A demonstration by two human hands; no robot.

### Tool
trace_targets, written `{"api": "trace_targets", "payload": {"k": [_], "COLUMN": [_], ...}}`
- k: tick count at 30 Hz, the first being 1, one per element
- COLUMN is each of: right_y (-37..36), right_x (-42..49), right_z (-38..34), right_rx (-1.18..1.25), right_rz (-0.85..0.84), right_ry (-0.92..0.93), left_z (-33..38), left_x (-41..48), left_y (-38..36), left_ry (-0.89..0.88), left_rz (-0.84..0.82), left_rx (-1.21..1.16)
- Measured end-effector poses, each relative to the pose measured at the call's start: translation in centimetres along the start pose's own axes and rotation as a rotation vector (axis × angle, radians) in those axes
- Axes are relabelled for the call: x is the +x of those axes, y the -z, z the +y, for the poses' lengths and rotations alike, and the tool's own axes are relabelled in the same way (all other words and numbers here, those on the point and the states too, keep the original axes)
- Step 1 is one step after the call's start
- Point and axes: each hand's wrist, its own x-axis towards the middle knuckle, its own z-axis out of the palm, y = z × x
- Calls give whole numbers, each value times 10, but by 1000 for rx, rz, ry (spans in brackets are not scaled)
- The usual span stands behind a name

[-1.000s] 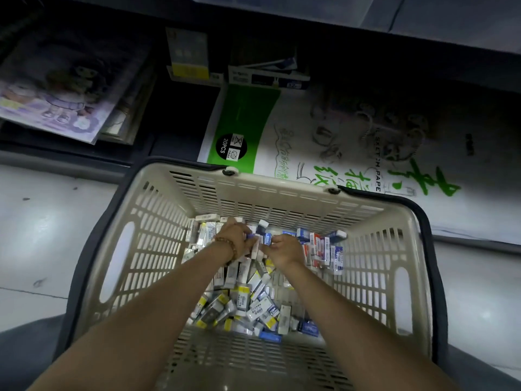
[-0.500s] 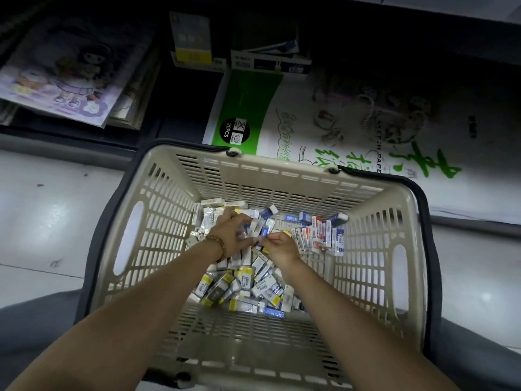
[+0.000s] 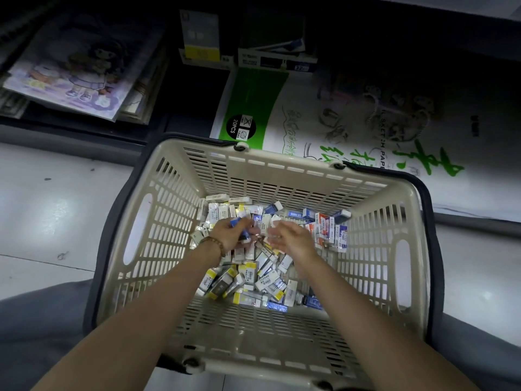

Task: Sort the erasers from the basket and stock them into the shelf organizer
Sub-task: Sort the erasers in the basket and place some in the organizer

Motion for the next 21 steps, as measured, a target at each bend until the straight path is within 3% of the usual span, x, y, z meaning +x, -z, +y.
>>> {"api": "trace_targets", "payload": {"k": [4,9,13,16,19,21], "right_y": [-7,-29,-37,-42,-50,-53], "right_x": [27,48,35,14,5,11], "right_z": [-10,-20,-26,-25,-18,-12], "right_rx": [44,121,-7,-101,-257,-257], "right_rz": [122,112,150,-50,-276,-301], "right_ry": [-50,-121,72,172,51,5], "left_z": [0,-2,-3,-6,-7,-8], "left_x": [4,5,3,3,0,-1], "left_y": [23,32,32,32,31,32], "left_ry": [117,168,246,233,209,154], "left_rz": [77,61,-73,-146,-255,-231], "left_rx": [-280,-232,-222,-189,-97,99]}}
